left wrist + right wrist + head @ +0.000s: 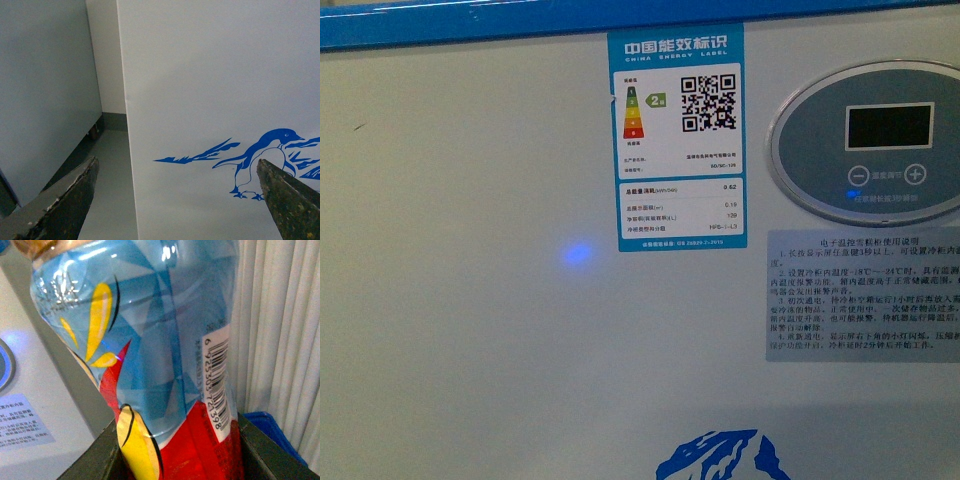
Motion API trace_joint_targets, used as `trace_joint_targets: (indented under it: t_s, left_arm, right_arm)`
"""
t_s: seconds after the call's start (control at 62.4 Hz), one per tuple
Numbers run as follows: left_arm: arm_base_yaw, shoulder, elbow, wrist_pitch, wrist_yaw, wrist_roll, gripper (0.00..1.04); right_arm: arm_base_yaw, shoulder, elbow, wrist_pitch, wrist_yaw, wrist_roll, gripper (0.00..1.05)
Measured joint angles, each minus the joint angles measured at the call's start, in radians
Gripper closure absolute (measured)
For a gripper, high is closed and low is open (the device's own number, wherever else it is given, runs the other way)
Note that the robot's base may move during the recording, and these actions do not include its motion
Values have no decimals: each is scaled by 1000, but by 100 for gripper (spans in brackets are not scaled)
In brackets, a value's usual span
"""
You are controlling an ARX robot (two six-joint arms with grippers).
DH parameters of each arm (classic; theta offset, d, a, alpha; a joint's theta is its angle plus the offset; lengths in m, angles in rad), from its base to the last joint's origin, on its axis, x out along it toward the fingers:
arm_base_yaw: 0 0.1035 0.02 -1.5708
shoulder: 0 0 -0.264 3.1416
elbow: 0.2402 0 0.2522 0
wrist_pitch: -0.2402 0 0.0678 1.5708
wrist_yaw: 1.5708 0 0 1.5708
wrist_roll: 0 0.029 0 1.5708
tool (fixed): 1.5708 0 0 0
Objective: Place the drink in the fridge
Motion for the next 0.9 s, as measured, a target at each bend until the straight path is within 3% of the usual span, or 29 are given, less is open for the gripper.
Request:
trace_joint_targets:
  t_s: [0.128,0.897]
  left_arm:
    - [0,0,0,0,0,0,8]
    - [0,0,0,0,0,0,8]
  right_arm:
    - [50,-12,-38,51,59,-32,61]
    - [57,-22,-49,55,70,-53,61]
